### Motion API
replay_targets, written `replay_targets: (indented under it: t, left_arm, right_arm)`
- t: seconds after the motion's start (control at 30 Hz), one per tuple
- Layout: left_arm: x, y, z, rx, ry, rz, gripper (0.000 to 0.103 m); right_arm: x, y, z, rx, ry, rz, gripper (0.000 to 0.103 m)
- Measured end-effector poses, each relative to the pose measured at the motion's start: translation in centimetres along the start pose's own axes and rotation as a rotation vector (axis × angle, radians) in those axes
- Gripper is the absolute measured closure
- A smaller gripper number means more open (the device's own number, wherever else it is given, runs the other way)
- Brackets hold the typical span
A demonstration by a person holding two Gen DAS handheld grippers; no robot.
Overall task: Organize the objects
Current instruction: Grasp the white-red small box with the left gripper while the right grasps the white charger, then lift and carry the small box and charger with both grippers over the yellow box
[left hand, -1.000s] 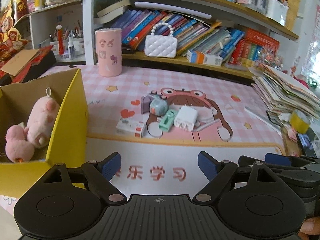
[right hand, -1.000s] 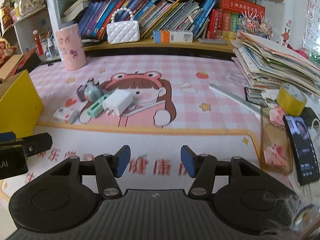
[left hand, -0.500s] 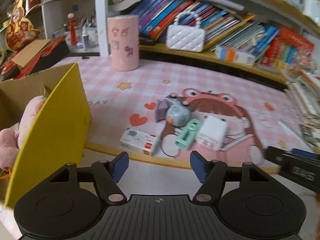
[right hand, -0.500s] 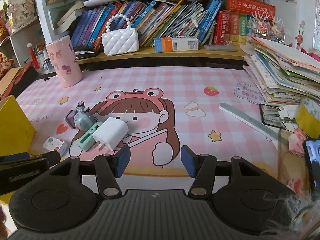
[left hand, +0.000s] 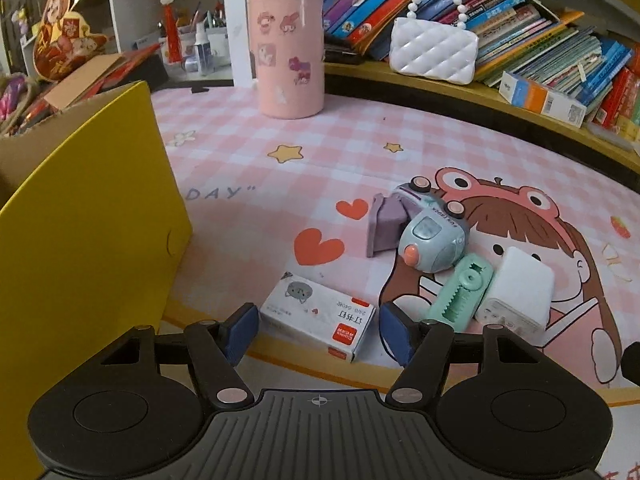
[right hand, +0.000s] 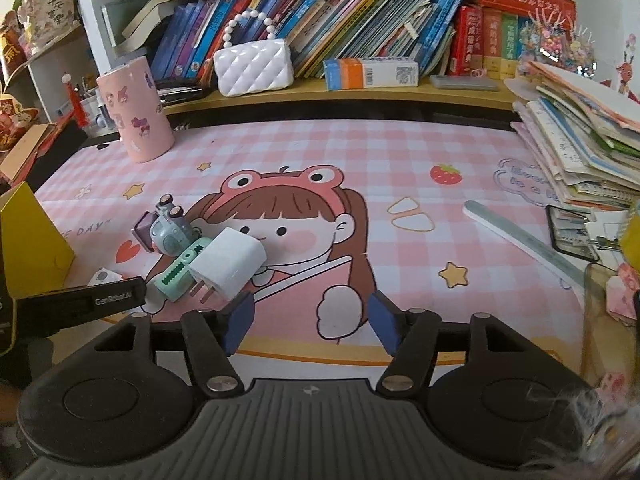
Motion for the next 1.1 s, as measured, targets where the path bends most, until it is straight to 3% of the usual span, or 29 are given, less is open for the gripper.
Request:
replay_targets:
  t: [0.13, 0.47, 0.7, 0.73, 0.77, 1.1]
  left_arm:
    - [0.4, 0.5, -0.2, 0.032, 0.013, 0.031, 0.044]
    - [6.6, 2.5, -1.5, 0.072, -0.068, 0.1, 0.044]
    - [9.2, 3.1, -0.8, 0.071, -0.062, 0.145, 0.044]
    - [9.5, 3.1, -0.7, 0.07, -0.063, 0.15, 0.044]
    - [9.7, 3.1, -0.6, 0.067, -0.065, 0.155, 0.044]
    - [11.8, 2.5, 0.1, 0.026, -0.086, 0.215, 0.044]
  right_arm:
    - [-0.9, 0.8, -0.2, 0.032, 0.002, -0.044, 0.031]
    - [-6.5, 3.2, -1.1, 0.138, 0.019, -0.183, 0.019]
    - [-8.8, 3.3, -1.3, 0.16, 0.021, -0.206, 0.027]
    - [-8.8, 3.3, -1.3, 0.161, 0.013, -0.22, 0.038]
    - [-8.7, 3.3, -1.4, 0.159, 0.005, -0.233, 0.04]
    - [-4.4, 2.0, -0.8, 0.081, -0.035, -0.168, 0.041]
Point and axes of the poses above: each gripper's, at about its wrist camera, not at the fingertips, and x roughly against the way its jaws point, y to its left, z to its underside, the point moved 6 cm from there along -x, roughly the way its jaws point, and after that the axes turned 8 degrees about -z, right-handed, at the moved point
